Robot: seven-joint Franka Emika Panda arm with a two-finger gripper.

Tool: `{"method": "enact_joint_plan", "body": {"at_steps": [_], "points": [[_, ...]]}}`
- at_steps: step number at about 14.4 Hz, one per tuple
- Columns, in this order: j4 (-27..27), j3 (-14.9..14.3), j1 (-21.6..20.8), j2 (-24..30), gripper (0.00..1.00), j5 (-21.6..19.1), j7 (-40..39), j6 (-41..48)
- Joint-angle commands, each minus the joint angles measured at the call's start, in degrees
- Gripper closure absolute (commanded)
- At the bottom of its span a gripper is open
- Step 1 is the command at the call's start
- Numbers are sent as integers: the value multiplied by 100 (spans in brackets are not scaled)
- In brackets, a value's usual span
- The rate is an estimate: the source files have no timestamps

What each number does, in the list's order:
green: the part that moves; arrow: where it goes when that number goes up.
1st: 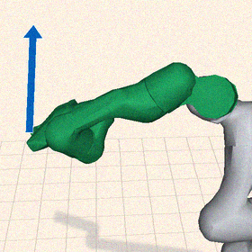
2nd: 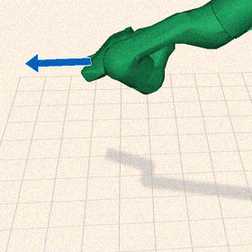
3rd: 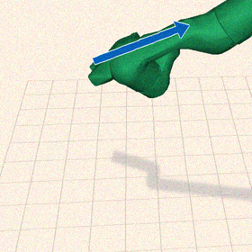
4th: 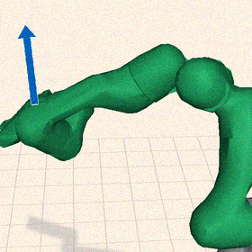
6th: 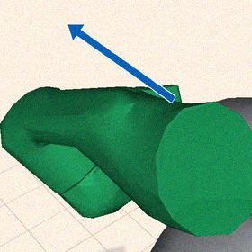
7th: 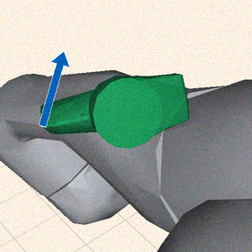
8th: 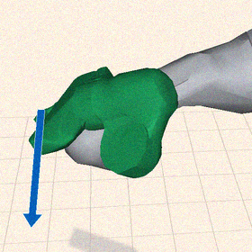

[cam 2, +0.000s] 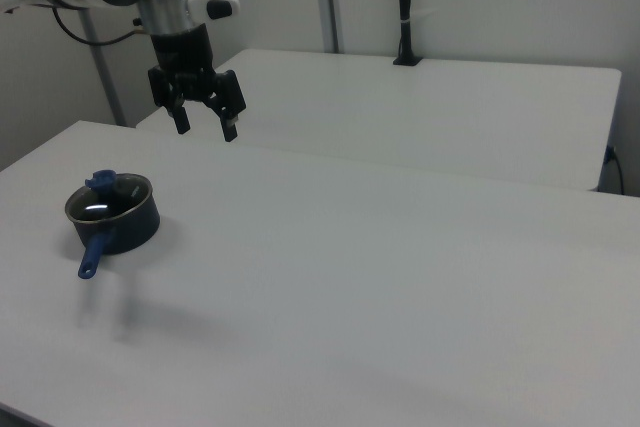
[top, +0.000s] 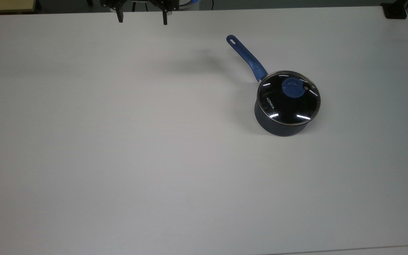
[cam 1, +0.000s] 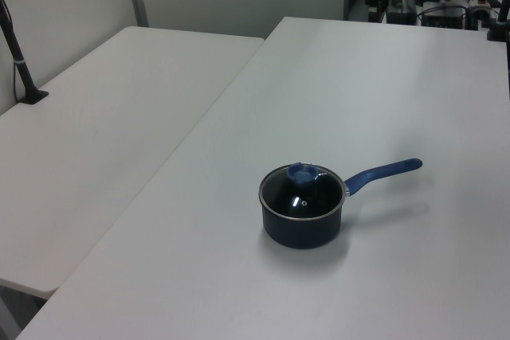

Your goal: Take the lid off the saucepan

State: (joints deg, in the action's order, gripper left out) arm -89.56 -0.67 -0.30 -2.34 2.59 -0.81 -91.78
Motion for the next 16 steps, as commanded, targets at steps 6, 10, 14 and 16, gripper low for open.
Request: {"method": "enact_joint_plan", "body": {"at_steps": [6,10,14,16], "points": [[-53,-30,-863,-335,0,-188,-25,-278],[79,-30,-1908,-784,0,-566,72,-716],[88,-30,-2684,-1250,0,-496,1457,-1726],[123,-39,-2992,-1487,0,-418,1890,-2088]]}}
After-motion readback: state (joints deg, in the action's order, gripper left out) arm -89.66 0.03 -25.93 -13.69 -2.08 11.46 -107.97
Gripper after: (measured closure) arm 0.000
